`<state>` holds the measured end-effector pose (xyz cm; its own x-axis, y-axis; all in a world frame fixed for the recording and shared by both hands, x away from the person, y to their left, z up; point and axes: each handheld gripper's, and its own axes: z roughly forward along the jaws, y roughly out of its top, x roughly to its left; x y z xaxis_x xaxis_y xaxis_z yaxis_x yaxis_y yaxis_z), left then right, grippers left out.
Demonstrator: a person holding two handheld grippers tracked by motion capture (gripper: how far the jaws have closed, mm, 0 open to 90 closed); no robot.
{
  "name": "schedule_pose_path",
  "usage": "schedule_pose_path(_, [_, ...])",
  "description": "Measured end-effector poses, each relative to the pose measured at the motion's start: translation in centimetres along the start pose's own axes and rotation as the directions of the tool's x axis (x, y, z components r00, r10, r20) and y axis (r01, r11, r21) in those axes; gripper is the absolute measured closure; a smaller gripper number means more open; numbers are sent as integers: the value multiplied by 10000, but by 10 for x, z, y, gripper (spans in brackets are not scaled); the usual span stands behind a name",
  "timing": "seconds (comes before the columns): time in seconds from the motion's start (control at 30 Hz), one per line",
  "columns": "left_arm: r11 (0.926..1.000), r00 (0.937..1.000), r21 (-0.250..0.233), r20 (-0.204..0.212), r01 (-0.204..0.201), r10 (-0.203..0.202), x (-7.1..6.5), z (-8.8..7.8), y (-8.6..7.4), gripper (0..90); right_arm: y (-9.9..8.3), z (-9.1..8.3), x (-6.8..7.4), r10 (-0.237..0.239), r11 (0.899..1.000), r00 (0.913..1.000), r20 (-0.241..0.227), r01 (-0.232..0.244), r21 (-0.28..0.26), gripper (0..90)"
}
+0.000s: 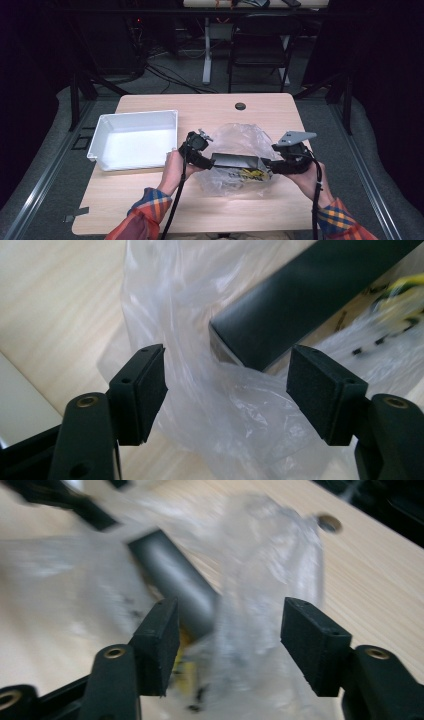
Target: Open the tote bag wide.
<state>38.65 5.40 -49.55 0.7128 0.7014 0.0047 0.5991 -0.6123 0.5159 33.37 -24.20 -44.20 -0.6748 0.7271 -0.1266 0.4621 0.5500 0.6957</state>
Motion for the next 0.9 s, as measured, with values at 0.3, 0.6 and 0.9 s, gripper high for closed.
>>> schedule_pose_path(0.3, [9984,9982,563,596,-18,-15,3,25,-15,540,-22,72,-32,1092,9803,9940,-3,-1076,1656,868])
schedule_pose_path(0.6, [9923,9963,1216,845,-234,131,4,43,-21,721,-51,97,-61,1664,9367,9813,968,-1880,2954,899])
schedule_pose_path(0.9, [9928,9960,1193,891,-70,-37,11,46,-26,733,-64,95,-78,1843,9069,9754,1209,-2162,3617,777])
